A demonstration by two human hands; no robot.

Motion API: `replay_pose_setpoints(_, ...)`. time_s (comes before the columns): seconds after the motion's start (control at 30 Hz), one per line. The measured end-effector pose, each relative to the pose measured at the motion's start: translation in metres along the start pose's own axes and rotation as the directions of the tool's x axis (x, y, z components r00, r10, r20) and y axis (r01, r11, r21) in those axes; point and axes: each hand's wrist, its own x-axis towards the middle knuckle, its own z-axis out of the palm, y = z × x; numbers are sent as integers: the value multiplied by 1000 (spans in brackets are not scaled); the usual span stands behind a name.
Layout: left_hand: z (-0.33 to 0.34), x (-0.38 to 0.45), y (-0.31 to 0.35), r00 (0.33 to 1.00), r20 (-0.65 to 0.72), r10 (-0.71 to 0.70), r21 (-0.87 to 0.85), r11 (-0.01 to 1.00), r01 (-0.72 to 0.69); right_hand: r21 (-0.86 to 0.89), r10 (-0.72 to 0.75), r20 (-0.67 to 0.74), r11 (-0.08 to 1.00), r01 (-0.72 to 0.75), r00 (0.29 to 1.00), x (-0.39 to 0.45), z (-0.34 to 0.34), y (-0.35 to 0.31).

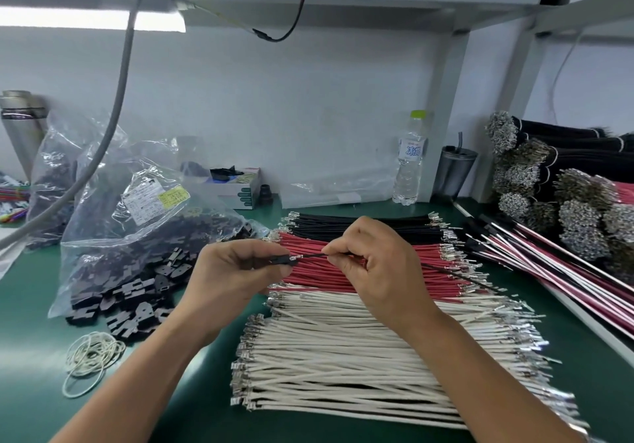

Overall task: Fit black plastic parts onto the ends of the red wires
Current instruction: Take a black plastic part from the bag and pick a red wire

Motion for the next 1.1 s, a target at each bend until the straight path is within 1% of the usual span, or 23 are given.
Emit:
replay_pose_setpoints(0.2,0,0,0,999,28,-38,-51,998,39,86,49,51,995,-53,998,-1,-1,4)
replay_pose_setpoints(0.33,2,0,1,998,25,-62,-54,997,63,76,55,21,995,-57,998,1,-1,3)
replay_pose_setpoints(0.4,2,0,1,998,15,-66,-62,996,67,105,60,30,993,-63,998,2,-2,3)
replay_pose_setpoints(0.53,1,-2,2,997,44,-64,-77,995,67,237,138,127,957,-165,982,3,-2,3)
replay_pose_setpoints(0.63,0,-2,2,995,77,-67,-93,993,74,295,181,152,930,-219,972,4,-1,4)
replay_pose_setpoints(0.7,0,-1,1,995,76,-64,-89,993,70,257,170,137,945,-201,976,2,1,3)
replay_pose_setpoints(0.77,1,-2,-1,998,55,-34,-3,999,35,92,94,100,990,-103,991,0,1,-2)
replay_pose_setpoints(0.83,3,-2,-3,999,45,15,107,994,-20,-34,5,81,999,-3,997,0,1,-6)
replay_pose_setpoints(0.87,3,-1,-3,999,41,29,122,992,-34,-46,-12,75,999,16,997,0,1,-6)
replay_pose_setpoints(0.9,2,-1,-3,999,35,28,98,995,-31,-22,2,74,1000,0,997,0,1,-6)
replay_pose_setpoints(1.0,-1,-1,-1,999,38,-16,-34,999,17,159,135,98,976,-150,986,0,1,-5)
replay_pose_setpoints(1.03,0,-2,-1,999,45,-15,-31,999,16,171,140,105,973,-157,984,0,2,-5)
replay_pose_setpoints(1.1,3,-3,-1,998,53,17,73,997,-21,97,78,107,991,-88,991,-1,3,-9)
